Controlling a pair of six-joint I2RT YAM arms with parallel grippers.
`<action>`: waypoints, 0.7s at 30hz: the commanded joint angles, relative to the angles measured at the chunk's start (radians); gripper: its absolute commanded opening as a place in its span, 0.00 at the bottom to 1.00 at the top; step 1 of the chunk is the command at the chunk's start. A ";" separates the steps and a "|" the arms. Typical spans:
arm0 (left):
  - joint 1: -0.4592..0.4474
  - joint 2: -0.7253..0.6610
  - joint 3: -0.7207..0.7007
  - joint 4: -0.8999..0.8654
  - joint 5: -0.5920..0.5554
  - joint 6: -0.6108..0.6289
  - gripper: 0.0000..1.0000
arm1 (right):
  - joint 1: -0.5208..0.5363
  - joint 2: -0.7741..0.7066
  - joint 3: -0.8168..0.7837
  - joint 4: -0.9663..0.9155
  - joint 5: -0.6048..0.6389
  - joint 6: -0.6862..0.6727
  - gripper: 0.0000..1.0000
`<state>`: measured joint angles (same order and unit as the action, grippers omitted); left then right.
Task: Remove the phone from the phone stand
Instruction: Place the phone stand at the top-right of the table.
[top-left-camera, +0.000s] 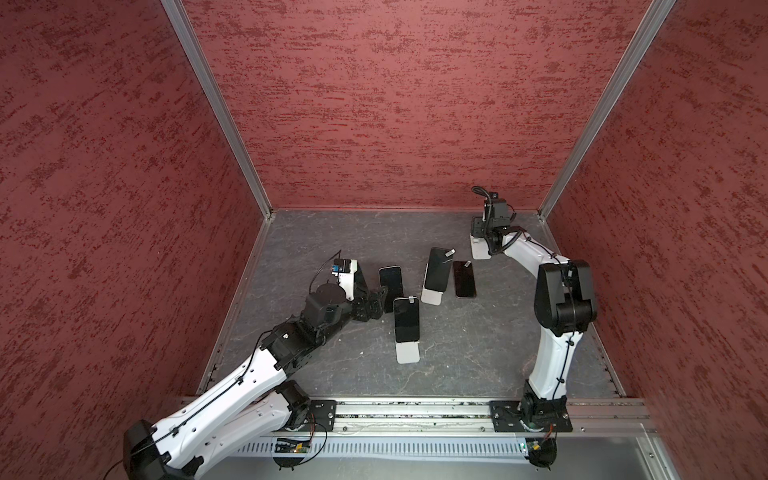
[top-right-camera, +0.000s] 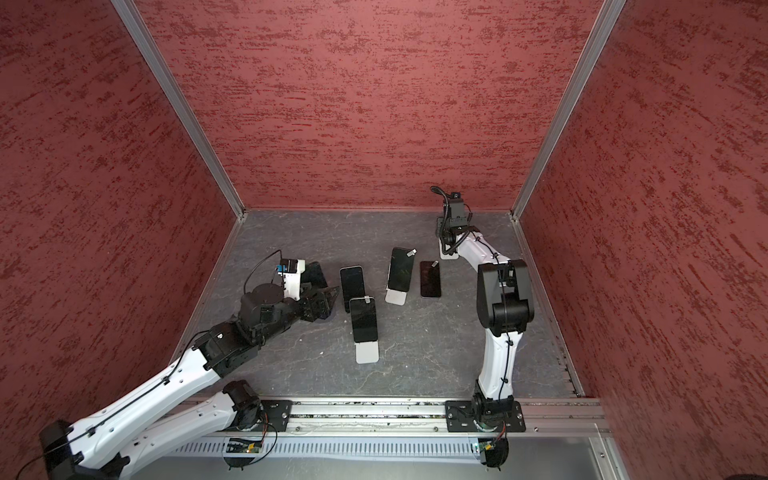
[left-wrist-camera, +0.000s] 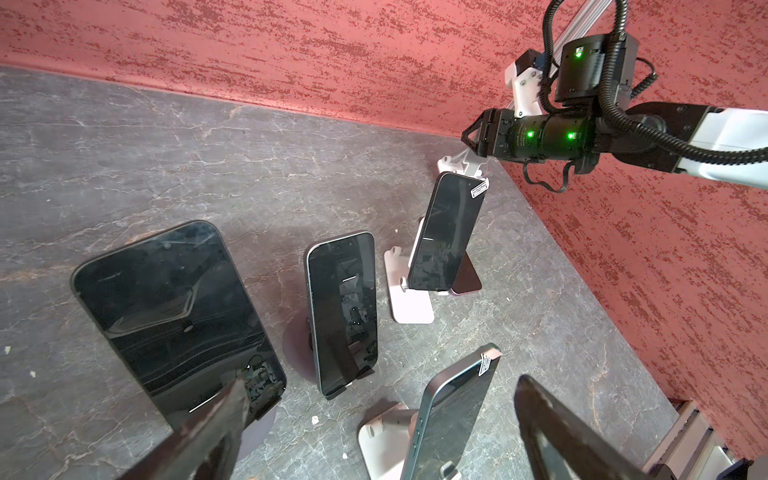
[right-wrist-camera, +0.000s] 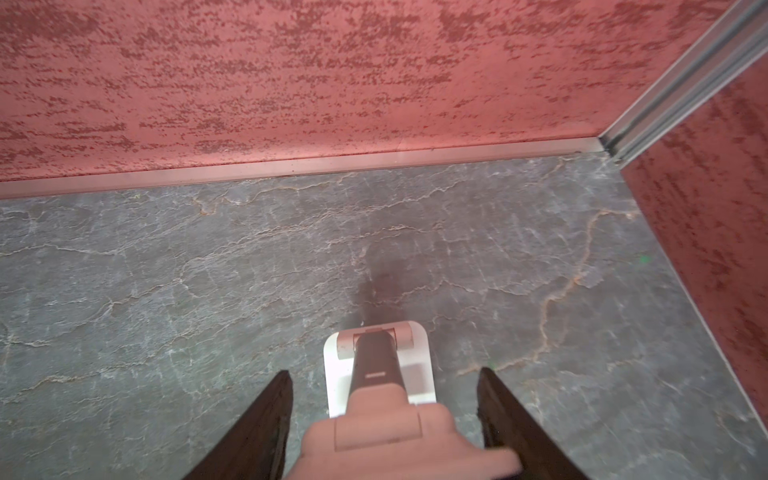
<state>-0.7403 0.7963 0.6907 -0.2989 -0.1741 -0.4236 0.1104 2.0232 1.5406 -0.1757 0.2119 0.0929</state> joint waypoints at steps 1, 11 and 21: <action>0.000 -0.013 0.024 -0.026 -0.031 -0.019 0.99 | -0.011 0.031 0.071 0.041 -0.044 0.008 0.57; -0.037 0.026 0.026 -0.012 -0.061 -0.027 0.99 | -0.023 0.147 0.174 -0.012 -0.097 0.033 0.59; -0.053 0.073 0.036 0.009 -0.060 -0.027 1.00 | -0.022 0.212 0.230 -0.031 -0.095 0.054 0.63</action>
<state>-0.7879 0.8680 0.6960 -0.3138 -0.2195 -0.4408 0.0933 2.2066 1.7393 -0.1909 0.1402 0.1188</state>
